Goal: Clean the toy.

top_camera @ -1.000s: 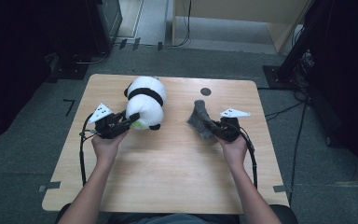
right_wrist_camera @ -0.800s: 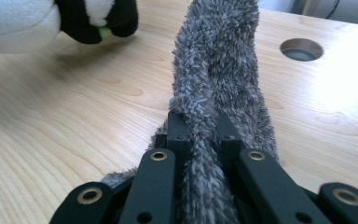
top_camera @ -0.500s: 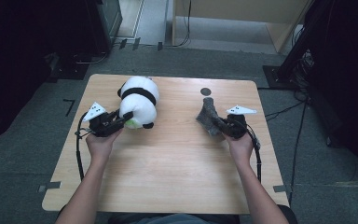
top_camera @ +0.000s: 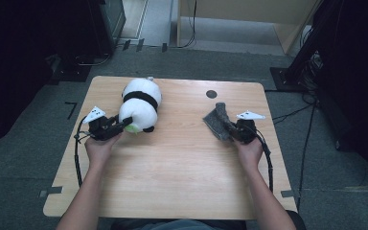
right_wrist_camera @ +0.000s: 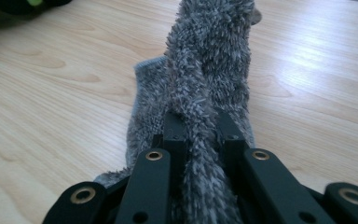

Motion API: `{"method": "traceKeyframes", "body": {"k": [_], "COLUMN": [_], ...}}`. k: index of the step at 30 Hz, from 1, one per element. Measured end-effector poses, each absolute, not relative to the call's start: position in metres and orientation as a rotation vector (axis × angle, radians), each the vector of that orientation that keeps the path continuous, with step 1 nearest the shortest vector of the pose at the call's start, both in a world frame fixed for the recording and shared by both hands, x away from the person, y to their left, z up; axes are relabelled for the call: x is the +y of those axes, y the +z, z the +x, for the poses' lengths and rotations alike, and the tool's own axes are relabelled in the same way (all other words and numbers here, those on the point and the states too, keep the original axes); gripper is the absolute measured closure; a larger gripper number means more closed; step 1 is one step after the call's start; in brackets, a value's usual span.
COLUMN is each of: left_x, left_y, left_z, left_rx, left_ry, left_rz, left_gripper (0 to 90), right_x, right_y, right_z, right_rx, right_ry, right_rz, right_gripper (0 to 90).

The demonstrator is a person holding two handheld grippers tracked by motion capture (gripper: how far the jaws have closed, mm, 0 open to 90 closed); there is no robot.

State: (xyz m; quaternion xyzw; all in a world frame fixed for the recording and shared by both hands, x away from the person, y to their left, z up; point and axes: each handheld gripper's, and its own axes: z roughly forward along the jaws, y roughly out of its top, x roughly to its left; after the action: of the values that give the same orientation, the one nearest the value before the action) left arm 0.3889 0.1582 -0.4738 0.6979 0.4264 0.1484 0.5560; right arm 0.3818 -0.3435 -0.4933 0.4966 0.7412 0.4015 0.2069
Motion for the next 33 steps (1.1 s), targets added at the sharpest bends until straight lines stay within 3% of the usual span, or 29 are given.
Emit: {"method": "traceKeyframes", "body": {"k": [8, 15, 16, 24, 33], "left_x": [0.159, 0.159, 0.158, 0.156, 0.159], "left_y": [-0.479, -0.48, -0.479, -0.477, -0.475], "left_z": [0.392, 0.392, 0.391, 0.388, 0.385], "left_rx": [1.024, 1.033, 1.031, 0.994, 1.023], "left_ry": [0.346, 0.347, 0.354, 0.341, 0.265], "left_rz": [1.656, 1.679, 1.685, 1.75, 1.761], "left_gripper": [51.0, 34.7, 32.4, 19.4, 18.8], "right_x": [-0.352, -0.352, -0.352, -0.353, -0.348], "right_y": [-0.502, -0.506, -0.506, -0.504, -0.497], "right_z": [0.383, 0.384, 0.384, 0.383, 0.379], "right_rx": [1.991, 1.975, 1.969, 1.977, 1.979], "right_ry": [1.179, 1.158, 1.15, 1.145, 1.144], "right_rz": [1.4, 1.384, 1.383, 1.383, 1.358], "right_gripper": [76.6, 68.1, 63.0, 53.2, 47.1]}}
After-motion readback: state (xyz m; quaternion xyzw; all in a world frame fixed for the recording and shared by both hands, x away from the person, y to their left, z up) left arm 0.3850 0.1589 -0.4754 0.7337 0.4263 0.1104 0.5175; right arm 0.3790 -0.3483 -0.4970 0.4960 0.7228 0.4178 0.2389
